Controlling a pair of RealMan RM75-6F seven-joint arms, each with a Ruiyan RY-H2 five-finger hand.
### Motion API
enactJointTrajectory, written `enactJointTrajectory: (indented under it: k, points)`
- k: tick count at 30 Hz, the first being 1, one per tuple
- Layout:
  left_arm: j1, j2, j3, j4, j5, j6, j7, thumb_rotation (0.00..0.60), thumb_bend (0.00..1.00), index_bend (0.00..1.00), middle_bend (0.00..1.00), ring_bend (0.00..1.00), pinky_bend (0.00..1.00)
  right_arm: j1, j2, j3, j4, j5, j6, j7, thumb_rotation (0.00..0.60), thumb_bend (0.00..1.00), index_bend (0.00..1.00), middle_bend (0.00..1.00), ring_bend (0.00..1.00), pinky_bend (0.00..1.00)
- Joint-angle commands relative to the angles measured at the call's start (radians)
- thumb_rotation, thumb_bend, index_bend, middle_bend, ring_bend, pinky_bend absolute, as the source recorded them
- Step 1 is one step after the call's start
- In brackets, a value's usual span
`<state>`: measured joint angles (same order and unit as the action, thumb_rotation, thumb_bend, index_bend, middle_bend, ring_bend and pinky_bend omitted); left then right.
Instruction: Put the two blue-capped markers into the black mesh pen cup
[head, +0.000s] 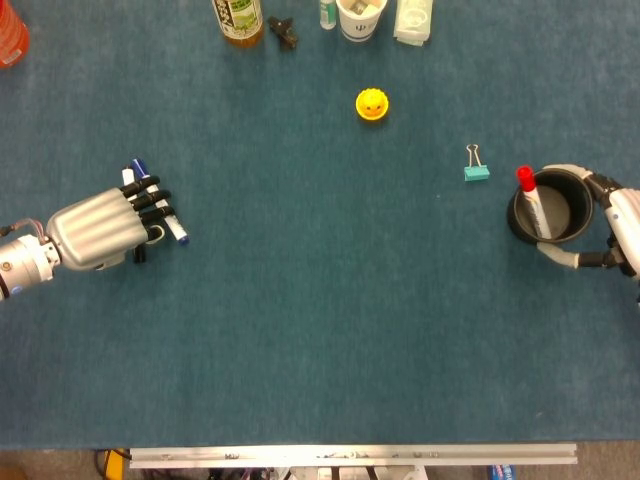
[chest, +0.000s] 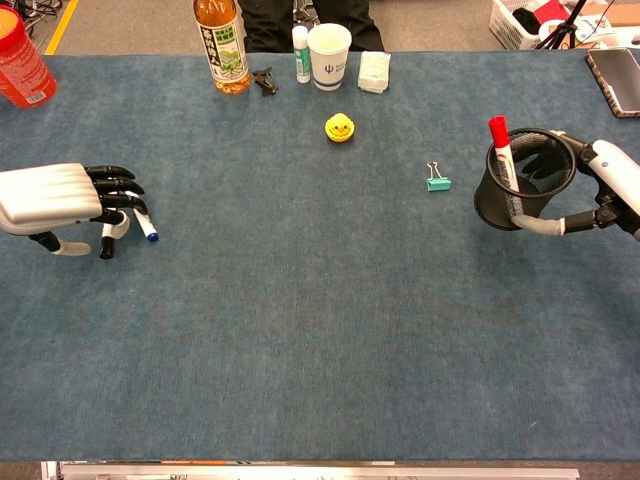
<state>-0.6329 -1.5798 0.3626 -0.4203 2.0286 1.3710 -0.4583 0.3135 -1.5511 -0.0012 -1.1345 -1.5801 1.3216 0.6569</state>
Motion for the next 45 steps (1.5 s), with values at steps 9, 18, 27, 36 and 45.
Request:
enactJointTrajectory:
  k: [9,18,27,36,45]
  points:
    - [0.007,-0.012,0.015,0.021,-0.016,-0.012,-0.007,0.6,0.24,0.44,0.21,0.12,0.11,-0.002,0.0,0.0,-0.003,0.0,0.003,0.002,0.6,0.45,0.4,0.41,0.34,0.31]
    - [0.01,-0.018,0.021,0.02,-0.03,-0.026,-0.009,0.6,0.24,0.48,0.21,0.12,0.11,-0.007,0.004,0.001,-0.008,-0.001,0.01,0.0,0.6,0.45,0.4,0.41,0.34,0.31]
    - [0.007,-0.026,0.027,0.019,-0.036,-0.032,-0.015,0.6,0.24,0.49,0.21,0.12,0.11,-0.009,0.007,0.003,-0.014,0.0,0.011,-0.001,0.6,0.45,0.4,0.41,0.34,0.31]
    - [-0.005,-0.037,0.03,0.015,-0.039,-0.035,-0.021,0.6,0.24,0.51,0.21,0.12,0.11,-0.011,0.007,0.004,-0.008,0.002,0.012,0.005,0.6,0.45,0.41,0.41,0.34,0.31]
    - [-0.015,-0.043,0.026,0.001,-0.049,-0.042,-0.031,0.6,0.24,0.55,0.21,0.12,0.11,-0.013,0.006,0.004,-0.001,0.002,0.012,0.012,0.6,0.45,0.41,0.42,0.34,0.31]
